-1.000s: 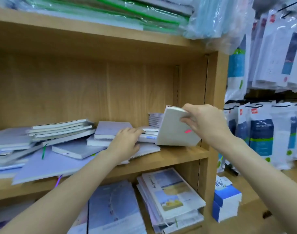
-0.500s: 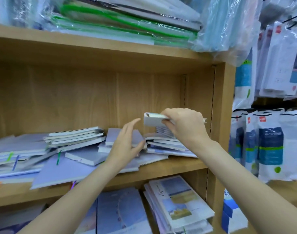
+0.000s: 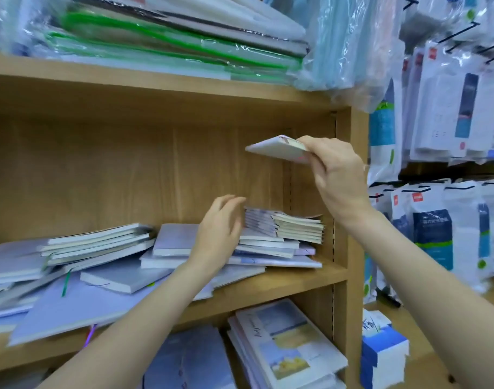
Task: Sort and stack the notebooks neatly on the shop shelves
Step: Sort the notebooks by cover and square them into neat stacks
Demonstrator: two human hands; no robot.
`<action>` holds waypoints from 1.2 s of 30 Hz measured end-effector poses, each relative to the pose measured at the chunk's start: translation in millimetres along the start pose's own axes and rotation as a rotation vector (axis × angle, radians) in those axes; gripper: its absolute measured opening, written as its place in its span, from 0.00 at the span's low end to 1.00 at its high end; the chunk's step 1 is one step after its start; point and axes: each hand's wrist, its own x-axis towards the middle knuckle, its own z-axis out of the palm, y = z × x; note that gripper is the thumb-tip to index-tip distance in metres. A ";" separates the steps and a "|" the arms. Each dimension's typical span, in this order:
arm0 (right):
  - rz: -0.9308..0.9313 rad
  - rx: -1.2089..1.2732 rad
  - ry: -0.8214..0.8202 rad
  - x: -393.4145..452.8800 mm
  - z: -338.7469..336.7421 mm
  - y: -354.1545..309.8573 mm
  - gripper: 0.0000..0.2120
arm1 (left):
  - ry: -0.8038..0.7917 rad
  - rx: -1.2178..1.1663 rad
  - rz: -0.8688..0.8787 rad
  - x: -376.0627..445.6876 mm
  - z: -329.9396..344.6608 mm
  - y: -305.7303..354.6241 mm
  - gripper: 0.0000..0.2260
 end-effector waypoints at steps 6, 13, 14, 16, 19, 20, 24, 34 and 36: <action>0.189 -0.152 -0.637 -68.3 76.6 67.4 0.15 | -0.358 0.294 -0.121 3.1 42.3 -20.7 0.22; 0.592 0.119 -0.454 -121.7 74.3 66.5 0.18 | -0.546 0.507 0.052 1.5 62.5 -31.0 0.32; 0.626 0.137 -0.395 -128.5 69.8 67.3 0.16 | -0.548 0.588 0.097 1.1 67.3 -30.8 0.31; 0.671 0.164 -0.359 -145.8 63.2 68.2 0.12 | -0.533 0.717 0.166 1.4 79.2 -28.9 0.28; 0.696 0.125 -0.362 -168.1 59.2 73.6 0.08 | -0.512 0.832 0.196 0.5 97.9 -23.9 0.28; 0.720 0.115 -0.369 -172.1 57.9 76.1 0.07 | -0.505 0.857 0.194 1.8 101.3 -22.6 0.28; 0.790 0.186 -0.671 -182.2 57.2 83.9 0.09 | -0.386 0.832 0.167 25.2 94.1 -25.9 0.17; 0.672 0.116 -0.782 -174.3 78.1 86.3 0.16 | -0.626 0.609 0.009 54.8 66.0 -34.7 0.15; 0.634 0.106 -0.866 -170.4 80.4 91.9 0.19 | -0.685 0.738 0.144 44.1 71.4 -37.1 0.17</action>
